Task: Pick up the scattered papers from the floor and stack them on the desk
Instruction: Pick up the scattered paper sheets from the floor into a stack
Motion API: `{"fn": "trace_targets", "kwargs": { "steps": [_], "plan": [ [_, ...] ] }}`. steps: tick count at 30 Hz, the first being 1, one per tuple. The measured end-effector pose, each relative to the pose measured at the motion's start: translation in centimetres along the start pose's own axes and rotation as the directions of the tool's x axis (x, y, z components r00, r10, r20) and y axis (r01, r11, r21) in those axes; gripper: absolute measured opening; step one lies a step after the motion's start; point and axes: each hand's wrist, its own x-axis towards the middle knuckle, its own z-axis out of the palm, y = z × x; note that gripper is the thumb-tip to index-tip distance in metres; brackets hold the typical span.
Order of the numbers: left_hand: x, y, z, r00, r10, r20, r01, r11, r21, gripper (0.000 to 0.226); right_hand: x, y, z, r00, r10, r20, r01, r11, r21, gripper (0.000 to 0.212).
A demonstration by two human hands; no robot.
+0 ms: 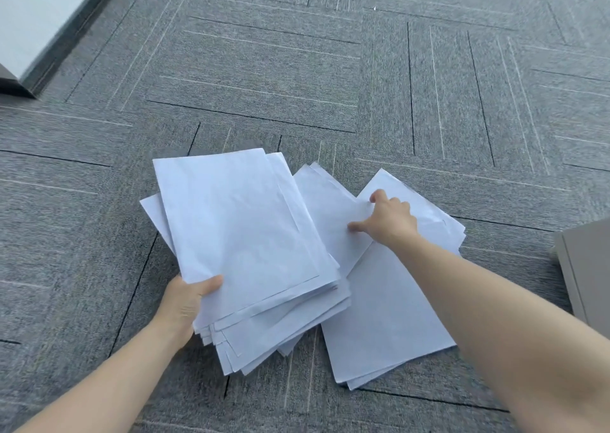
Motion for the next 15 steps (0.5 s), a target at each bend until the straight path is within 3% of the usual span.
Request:
{"fn": "trace_targets", "kwargs": {
  "steps": [4,9,12,15],
  "plan": [
    [0.0,0.0,-0.2,1.000,0.000,0.001,0.000,1.000,-0.027,0.037,0.2,-1.3,0.0,0.999,-0.023,0.022,0.024,0.998,-0.065,0.063],
    [0.2,0.1,-0.5,1.000,0.004,0.015,-0.004,0.999,-0.032,0.037,0.1,-0.7,0.5,1.000,-0.019,0.003,0.019,0.994,0.110,0.010],
    [0.4,0.2,-0.4,1.000,0.003,0.022,-0.002,0.999,-0.037,0.035,-0.2,0.4,1.0,0.999,-0.010,0.049,-0.004,0.962,0.274,0.021],
    [0.6,0.5,-0.2,0.999,0.012,0.036,-0.011,0.999,-0.033,0.029,-1.0,1.5,1.1,1.000,-0.019,0.008,0.015,0.936,0.353,0.018]
  ]
}}
